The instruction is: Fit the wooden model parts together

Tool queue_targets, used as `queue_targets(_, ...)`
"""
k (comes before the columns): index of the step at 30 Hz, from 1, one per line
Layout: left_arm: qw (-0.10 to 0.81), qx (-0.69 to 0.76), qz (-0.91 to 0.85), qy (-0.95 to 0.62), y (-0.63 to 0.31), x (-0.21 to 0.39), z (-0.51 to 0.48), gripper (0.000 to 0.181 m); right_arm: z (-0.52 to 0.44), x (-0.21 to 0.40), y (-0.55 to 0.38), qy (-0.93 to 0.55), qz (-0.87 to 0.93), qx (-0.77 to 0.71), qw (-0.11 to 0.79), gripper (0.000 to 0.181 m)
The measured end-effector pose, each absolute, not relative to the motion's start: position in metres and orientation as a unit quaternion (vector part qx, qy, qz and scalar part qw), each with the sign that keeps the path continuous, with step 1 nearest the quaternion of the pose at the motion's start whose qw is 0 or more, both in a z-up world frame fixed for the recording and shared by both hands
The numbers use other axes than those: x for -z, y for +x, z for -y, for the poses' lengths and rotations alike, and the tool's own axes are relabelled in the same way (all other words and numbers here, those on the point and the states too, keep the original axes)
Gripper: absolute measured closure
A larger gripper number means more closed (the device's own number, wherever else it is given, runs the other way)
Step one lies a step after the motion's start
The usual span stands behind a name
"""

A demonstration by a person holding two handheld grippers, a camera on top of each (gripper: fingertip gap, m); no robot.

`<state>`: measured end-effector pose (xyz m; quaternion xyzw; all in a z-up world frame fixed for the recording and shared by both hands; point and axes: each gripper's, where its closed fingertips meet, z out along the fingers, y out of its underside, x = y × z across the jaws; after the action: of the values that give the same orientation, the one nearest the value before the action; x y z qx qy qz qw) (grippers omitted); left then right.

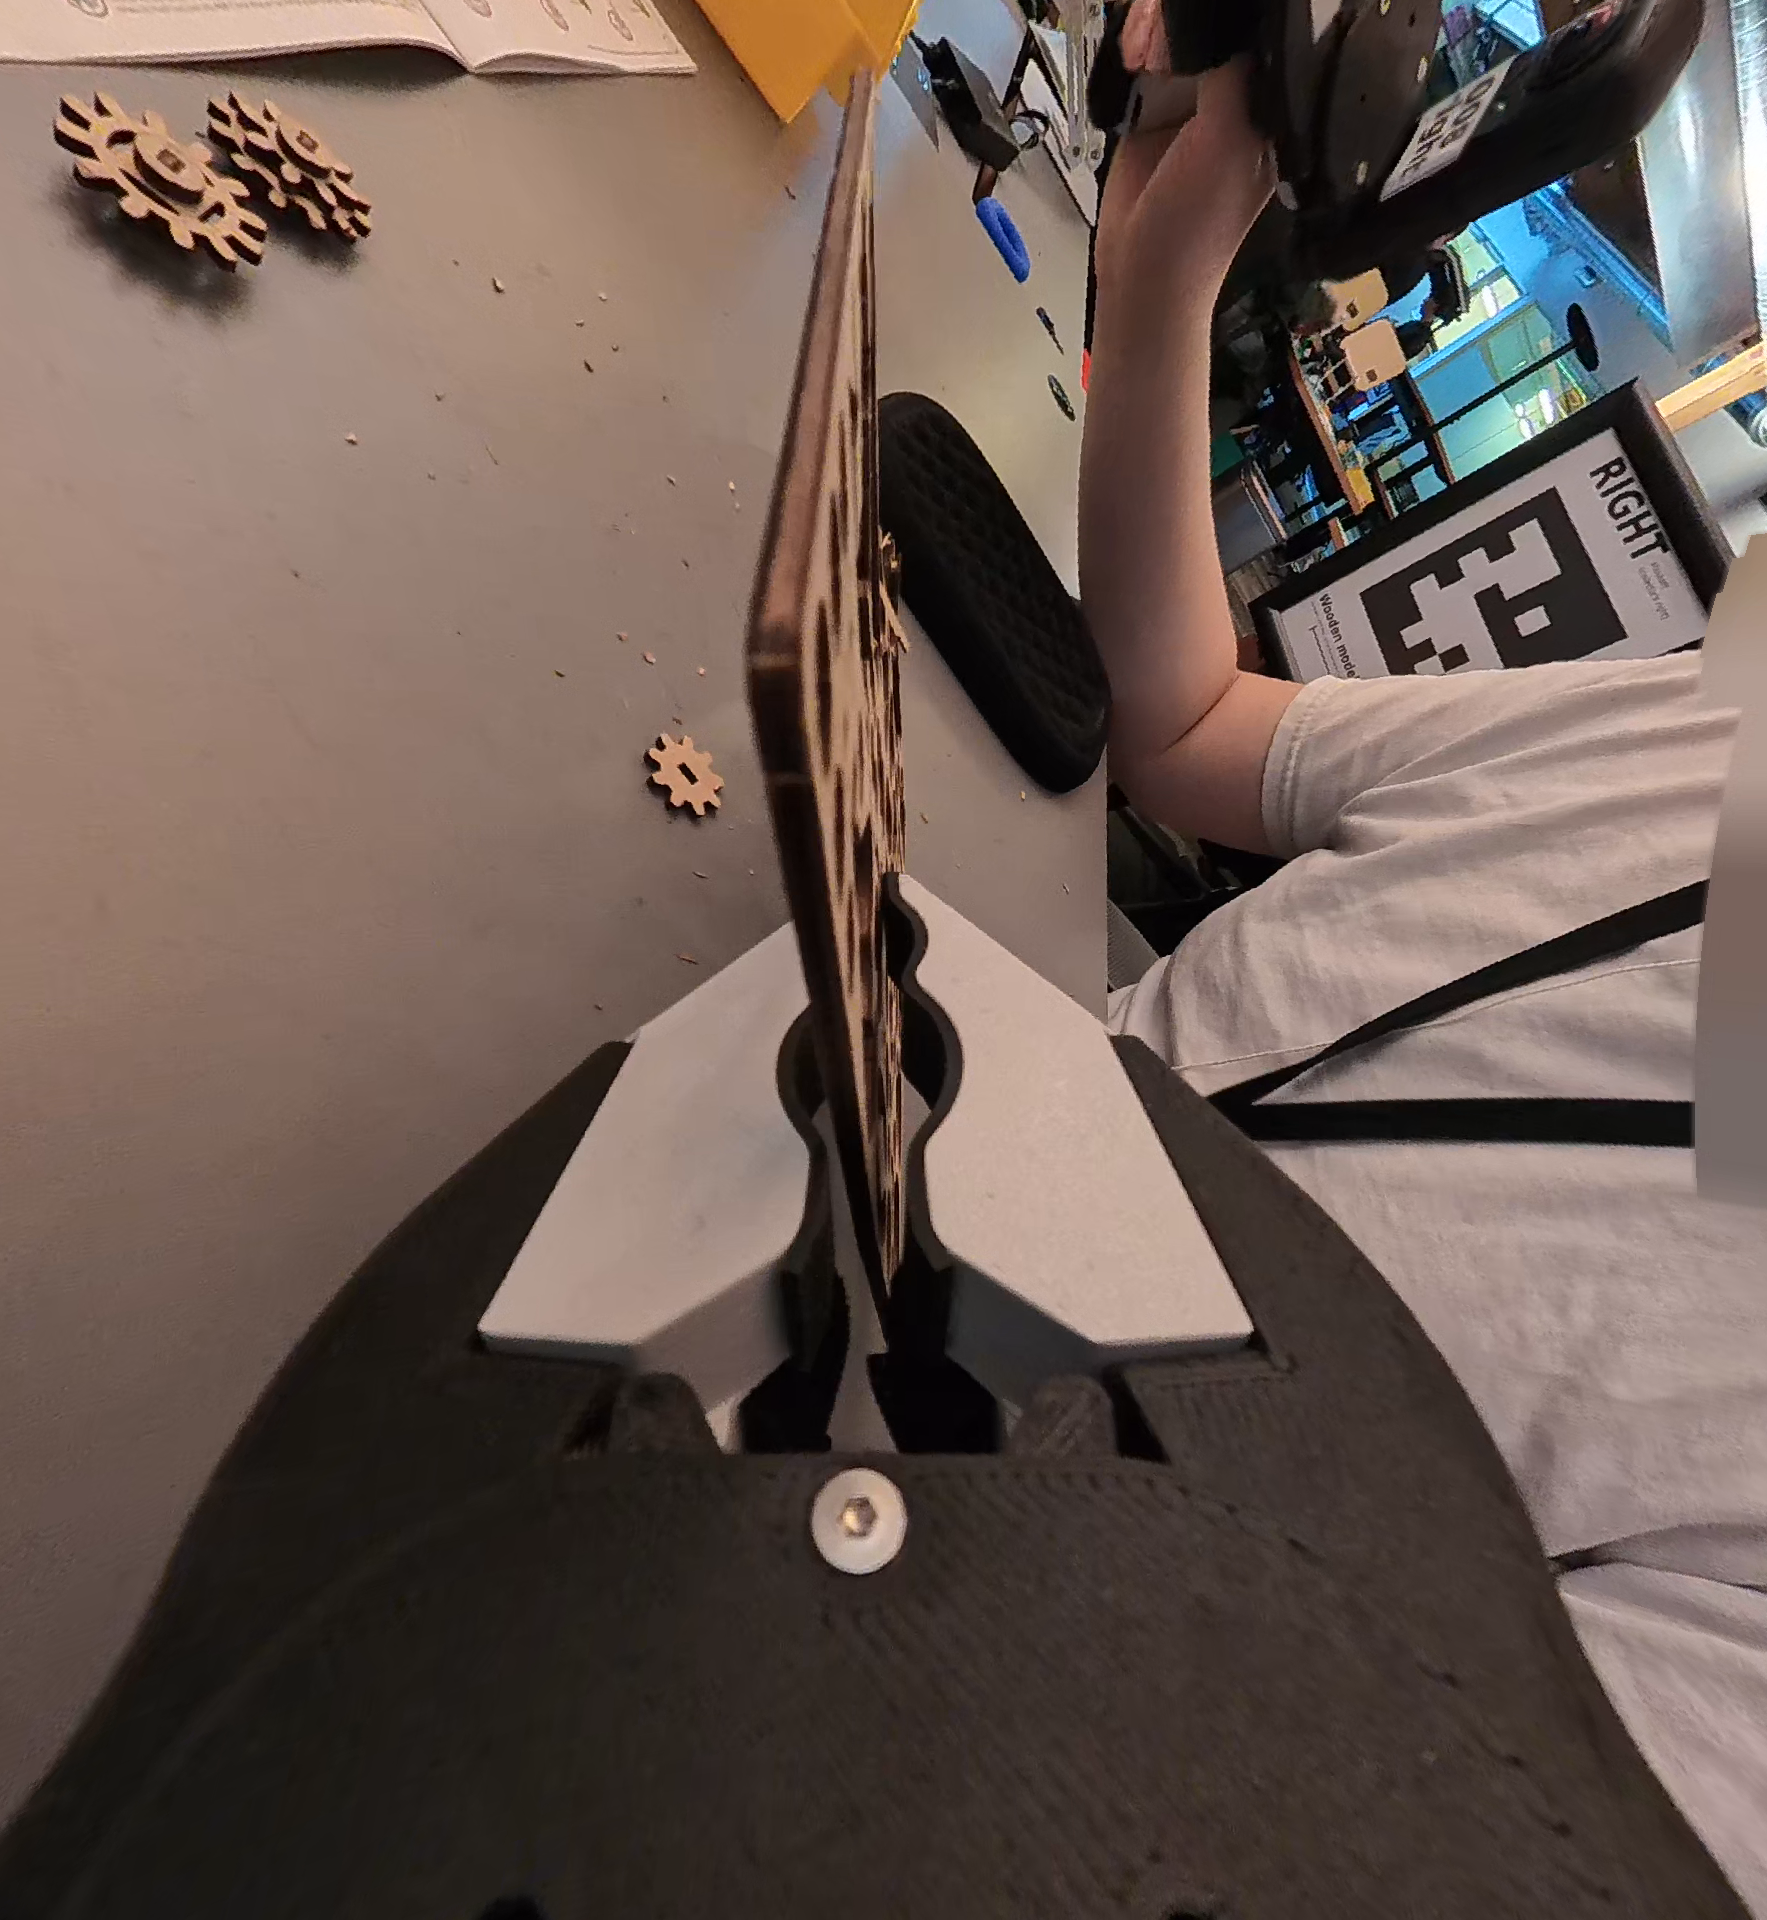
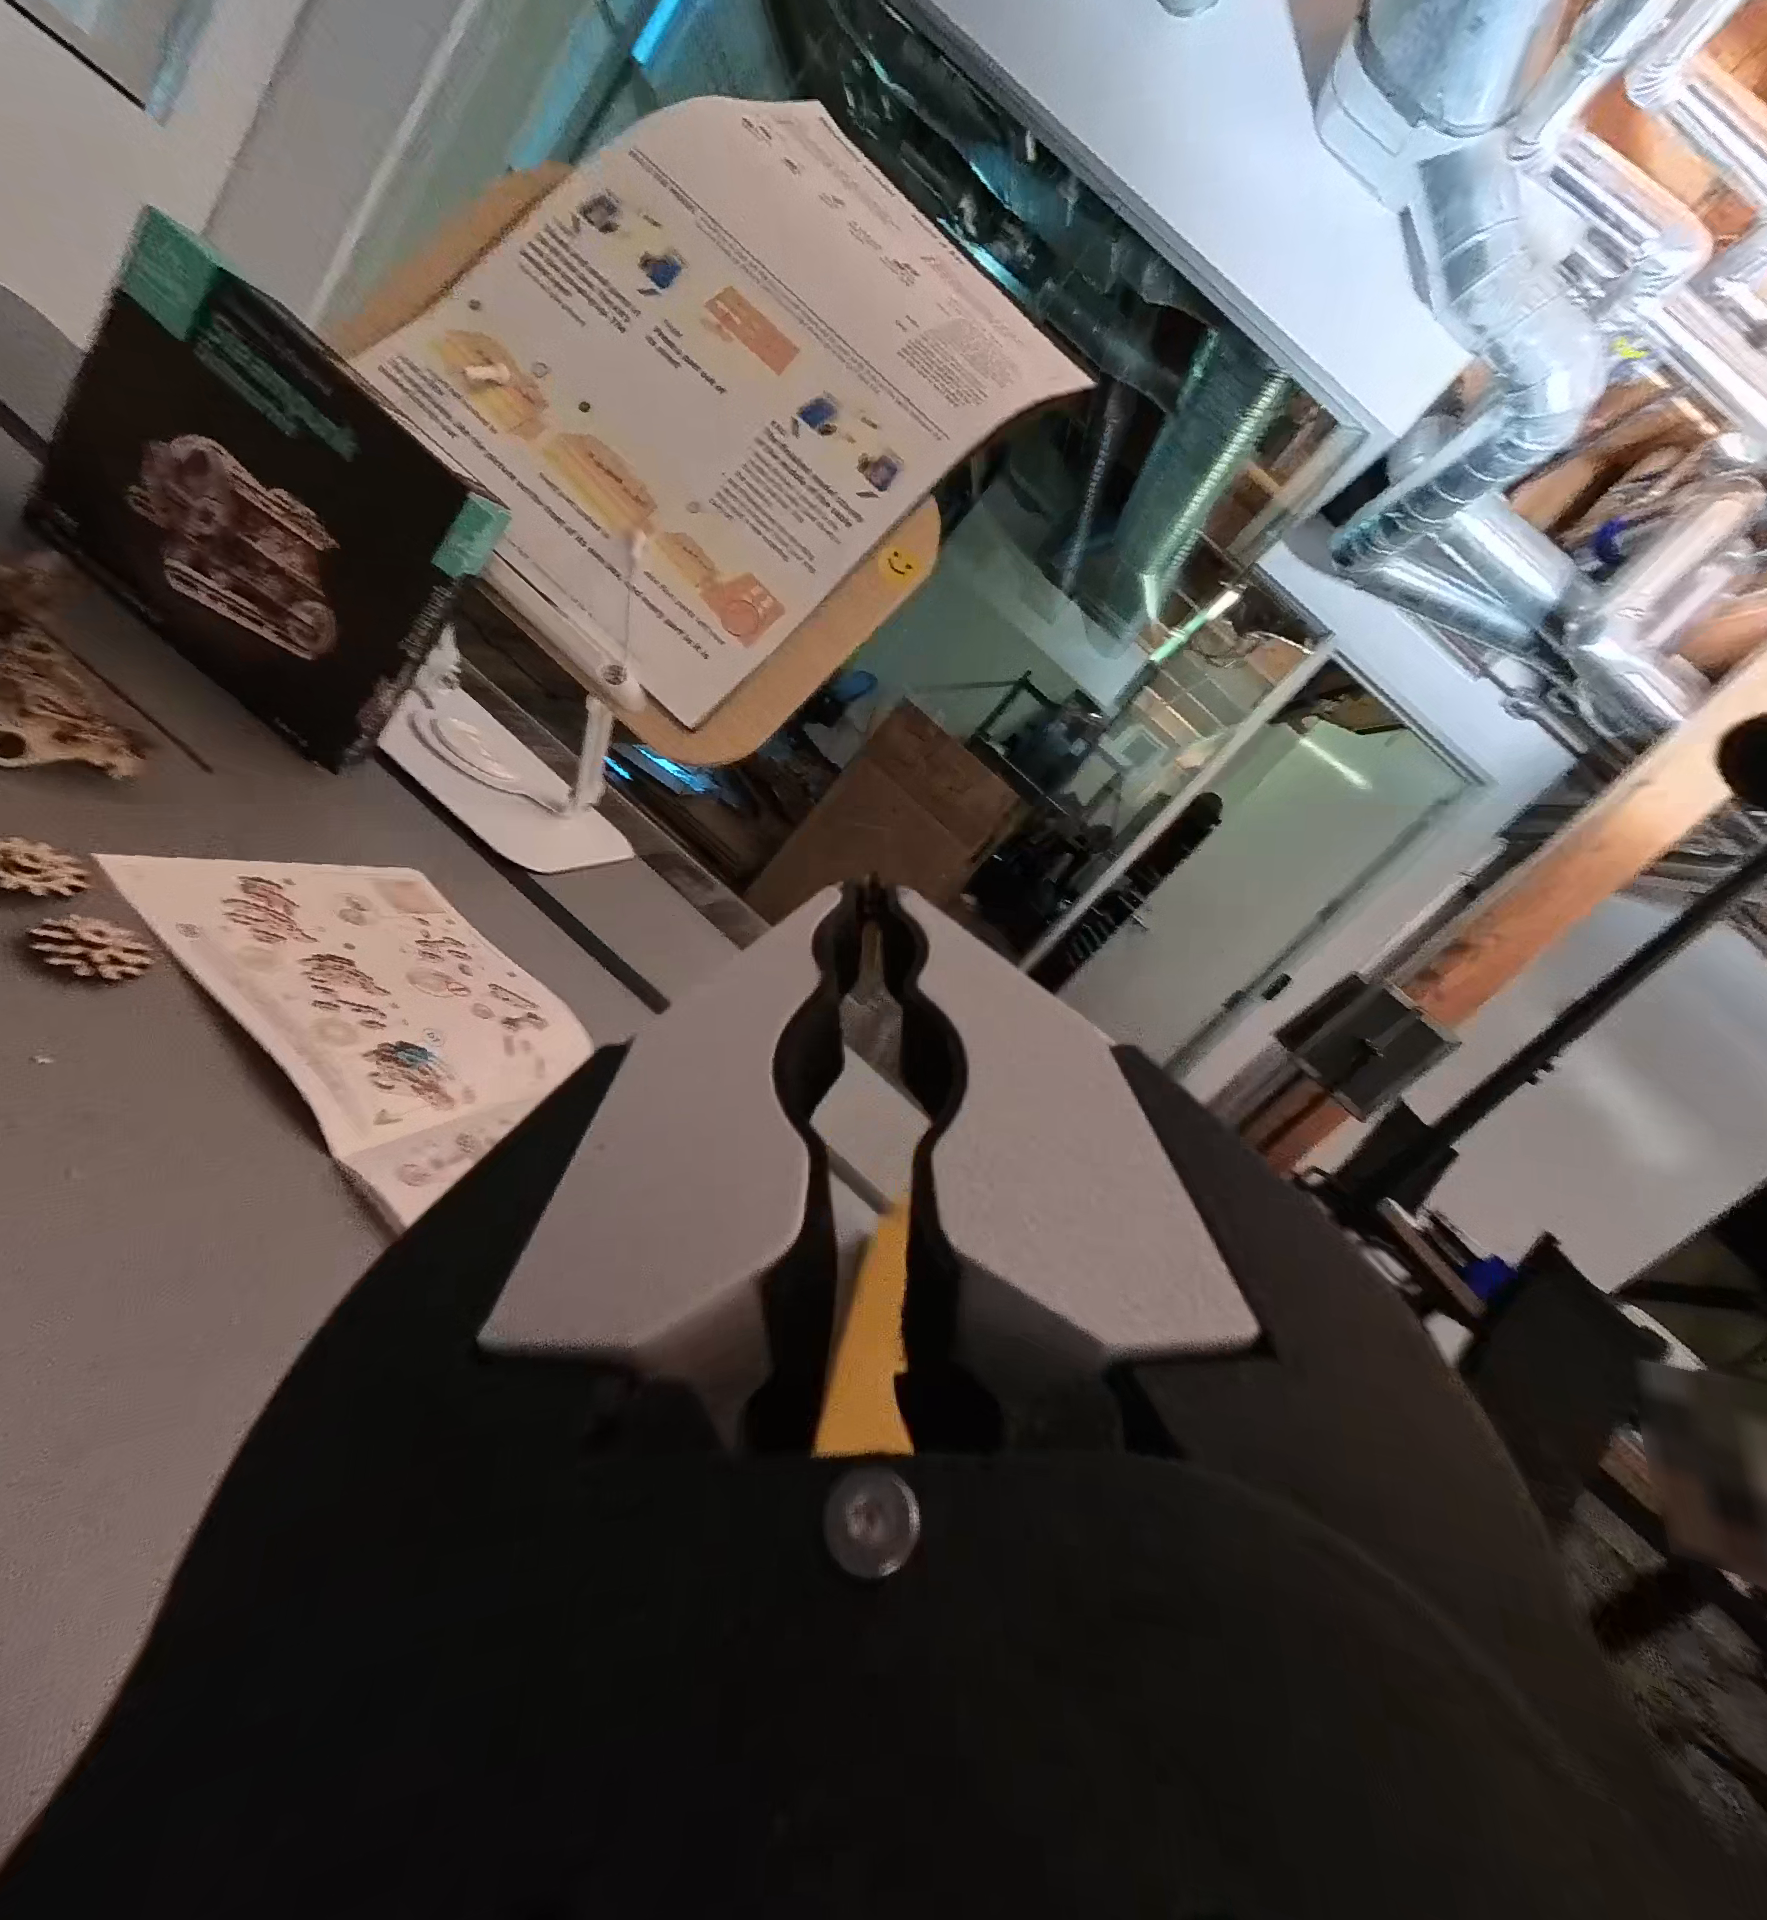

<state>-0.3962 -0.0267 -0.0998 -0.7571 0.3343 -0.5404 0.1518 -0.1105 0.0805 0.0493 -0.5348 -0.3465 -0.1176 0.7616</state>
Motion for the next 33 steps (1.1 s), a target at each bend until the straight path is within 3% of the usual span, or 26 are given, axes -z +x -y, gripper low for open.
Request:
queue_targets(7, 0.155, 0.541, -0.332, -0.757, -0.395, 0.099, 0.026, 0.180, -0.014, -0.026, -0.231, -0.489, 0.469, -0.275, 0.682, 0.180)
queue_targets(10, 0.156, 0.542, -0.329, -0.758, -0.395, 0.100, 0.024, 0.180, 0.006, -0.017, -0.262, -0.483, 0.482, -0.364, 0.634, 0.179)
queue_targets(15, 0.156, 0.543, -0.323, -0.759, -0.396, 0.100, 0.023, 0.180, 0.001, -0.009, -0.261, -0.504, 0.496, -0.333, 0.624, 0.179)
queue_targets(23, 0.166, 0.536, -0.335, -0.757, -0.395, 0.097, 0.025, 0.180, -0.035, -0.074, -0.142, -0.493, 0.355, -0.212, 0.765, 0.178)
queue_targets(33, 0.177, 0.535, -0.332, -0.757, -0.393, 0.095, 0.022, 0.180, 0.006, -0.110, -0.122, -0.388, 0.336, -0.312, 0.799, 0.180)
